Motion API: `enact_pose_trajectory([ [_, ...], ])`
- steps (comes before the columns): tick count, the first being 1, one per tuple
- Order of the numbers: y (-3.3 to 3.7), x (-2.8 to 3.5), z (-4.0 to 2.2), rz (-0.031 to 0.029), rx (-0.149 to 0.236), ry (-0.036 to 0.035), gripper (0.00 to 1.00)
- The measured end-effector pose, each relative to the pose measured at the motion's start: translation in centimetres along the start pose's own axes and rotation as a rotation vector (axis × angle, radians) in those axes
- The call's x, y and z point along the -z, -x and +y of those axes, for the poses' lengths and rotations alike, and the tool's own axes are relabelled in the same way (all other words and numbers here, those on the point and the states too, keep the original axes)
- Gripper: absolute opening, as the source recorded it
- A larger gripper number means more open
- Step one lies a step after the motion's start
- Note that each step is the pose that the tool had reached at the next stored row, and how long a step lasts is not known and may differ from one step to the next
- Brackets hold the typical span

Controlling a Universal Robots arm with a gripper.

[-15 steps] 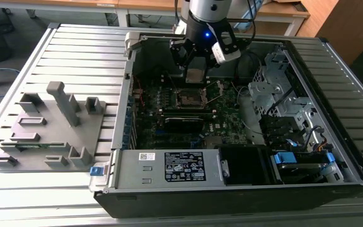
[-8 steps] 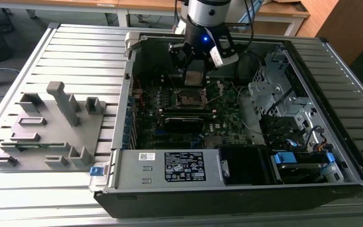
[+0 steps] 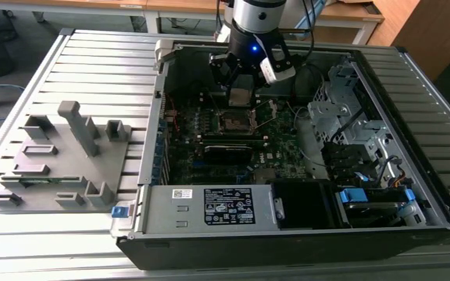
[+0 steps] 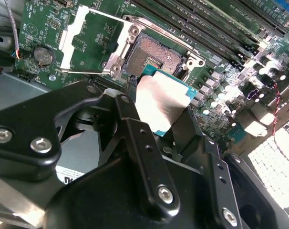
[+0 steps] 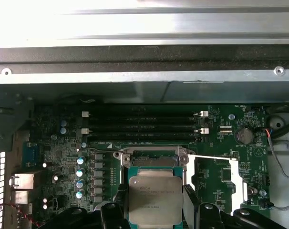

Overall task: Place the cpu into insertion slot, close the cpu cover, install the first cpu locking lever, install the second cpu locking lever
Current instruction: 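Place the cpu into insertion slot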

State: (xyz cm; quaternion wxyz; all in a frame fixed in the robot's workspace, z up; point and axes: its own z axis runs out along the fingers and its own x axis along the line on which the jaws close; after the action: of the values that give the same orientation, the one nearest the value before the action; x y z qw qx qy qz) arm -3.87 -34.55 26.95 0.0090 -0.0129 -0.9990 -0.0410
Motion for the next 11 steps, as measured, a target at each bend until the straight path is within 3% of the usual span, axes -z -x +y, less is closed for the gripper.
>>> enact_pose_trajectory([
  [4,0.00,-0.01,0.00,-0.0003,-0.004,0.0001,0.54],
  [11,0.00,-0.16,-0.01,-0.0105,-0.129,0.0025,0.54],
])
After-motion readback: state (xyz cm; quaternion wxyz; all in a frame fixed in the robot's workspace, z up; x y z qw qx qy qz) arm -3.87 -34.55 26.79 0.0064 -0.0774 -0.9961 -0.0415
